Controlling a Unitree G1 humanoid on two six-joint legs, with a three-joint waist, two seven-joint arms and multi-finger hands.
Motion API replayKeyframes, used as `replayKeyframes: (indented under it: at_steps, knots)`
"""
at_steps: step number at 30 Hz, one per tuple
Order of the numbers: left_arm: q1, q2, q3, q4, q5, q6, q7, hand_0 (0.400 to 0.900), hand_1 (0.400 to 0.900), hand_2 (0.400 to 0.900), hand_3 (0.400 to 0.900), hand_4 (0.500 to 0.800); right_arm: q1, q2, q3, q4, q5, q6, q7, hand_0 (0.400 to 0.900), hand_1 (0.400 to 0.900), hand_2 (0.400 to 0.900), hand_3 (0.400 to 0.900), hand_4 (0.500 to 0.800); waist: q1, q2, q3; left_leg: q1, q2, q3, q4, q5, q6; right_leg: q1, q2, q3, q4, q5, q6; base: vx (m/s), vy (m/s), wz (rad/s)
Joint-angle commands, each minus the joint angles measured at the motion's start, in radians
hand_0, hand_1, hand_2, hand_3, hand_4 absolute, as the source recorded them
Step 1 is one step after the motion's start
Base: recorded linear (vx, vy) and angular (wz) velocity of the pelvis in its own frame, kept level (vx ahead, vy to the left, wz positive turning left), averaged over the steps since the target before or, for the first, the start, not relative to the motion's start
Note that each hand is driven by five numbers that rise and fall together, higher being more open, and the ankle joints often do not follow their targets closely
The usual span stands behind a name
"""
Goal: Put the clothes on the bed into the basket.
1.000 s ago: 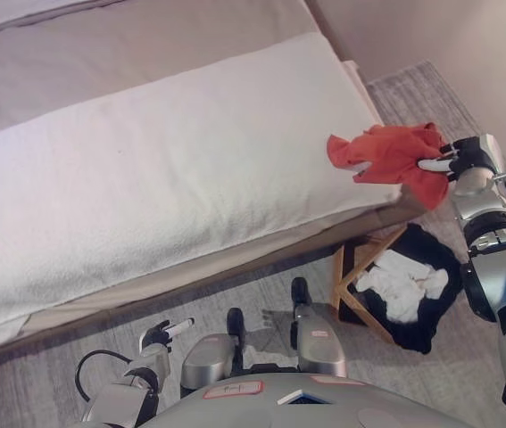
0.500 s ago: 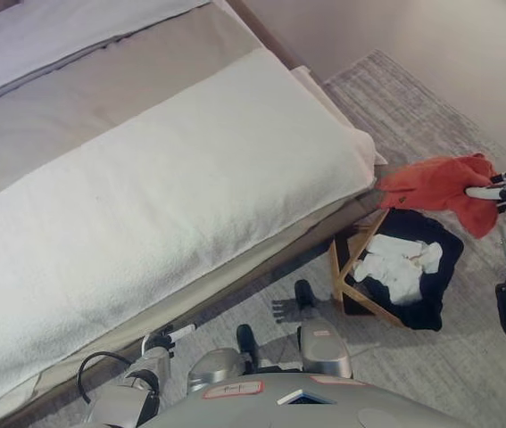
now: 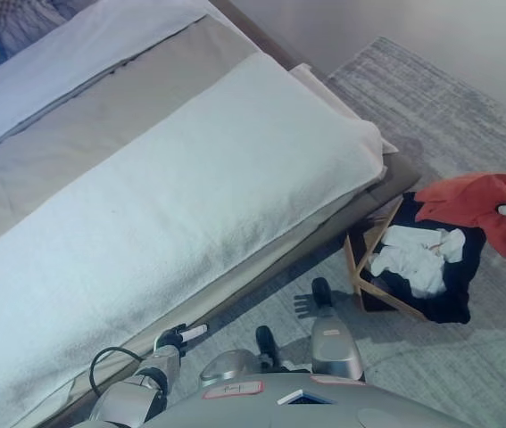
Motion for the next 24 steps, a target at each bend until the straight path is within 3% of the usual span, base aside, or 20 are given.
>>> replayKeyframes:
  at_steps: [1, 7, 8, 9, 10, 24]
  knots:
    - [-0.027, 0.035, -0.034, 0.027, 0.039, -0.01, 0.015, 0.9, 0.9, 0.9, 0.9, 0.8, -0.079, -0.069, 0.027, 0.01, 0.008, -0.037, -0.024, 0.4, 0.4, 0.4, 0.4, 0.5, -0.014, -0.005, 0.005, -0.042, 0.03, -0.047, 0.005, 0.016, -0.048, 0.036, -0.021, -0.02, 0.106, -0.078, 0.027, 0.0, -0.005, 0.08]
    - [-0.038, 0.033, -0.038, 0.031, 0.041, -0.007, 0.011, 0.9, 0.9, 0.9, 0.9, 0.8, -0.047, -0.032, 0.034, 0.021, 0.011, -0.037, 0.015, 0.4, 0.4, 0.4, 0.4, 0.5, -0.013, 0.005, 0.005, -0.033, 0.03, -0.057, 0.005, 0.018, -0.051, 0.061, -0.025, -0.033, 0.103, -0.09, 0.022, 0.01, -0.017, 0.1]
    - [-0.039, 0.035, -0.039, 0.032, 0.044, -0.006, 0.008, 0.9, 0.9, 0.9, 0.9, 0.8, -0.048, -0.028, 0.043, 0.03, 0.004, -0.033, 0.026, 0.459, 0.459, 0.459, 0.459, 0.535, -0.012, 0.004, 0.005, -0.032, 0.03, -0.059, 0.005, 0.019, -0.052, 0.065, -0.025, -0.036, 0.101, -0.09, 0.021, 0.0, -0.034, 0.13]
    - [-0.04, 0.035, -0.042, 0.034, 0.05, -0.006, 0.007, 0.9, 0.9, 0.9, 0.9, 0.8, -0.047, -0.024, 0.048, 0.049, -0.008, -0.029, 0.032, 0.624, 0.624, 0.624, 0.624, 0.634, -0.01, 0.004, 0.005, -0.031, 0.03, -0.062, 0.005, 0.018, -0.052, 0.069, -0.026, -0.039, 0.099, -0.091, 0.02, 0.0, -0.031, 0.13]
    - [-0.042, 0.037, -0.042, 0.036, 0.051, -0.003, 0.004, 0.9, 0.9, 0.9, 0.9, 0.8, -0.055, -0.022, 0.054, 0.06, -0.013, -0.025, 0.037, 0.9, 0.9, 0.9, 0.9, 0.8, -0.008, 0.003, 0.004, -0.029, 0.031, -0.063, 0.005, 0.018, -0.053, 0.075, -0.026, -0.043, 0.097, -0.092, 0.019, 0.0, -0.035, 0.12]
    - [-0.046, 0.059, -0.016, 0.055, 0.07, 0.008, 0.006, 0.9, 0.9, 0.9, 0.9, 0.8, -0.03, 0.031, 0.04, 0.098, 0.004, -0.014, 0.052, 0.9, 0.9, 0.9, 0.9, 0.8, 0.012, -0.027, -0.01, -0.017, 0.037, -0.076, 0.005, 0.015, -0.055, 0.117, -0.029, -0.07, 0.069, -0.092, 0.015, 0.0, -0.017, 0.06]
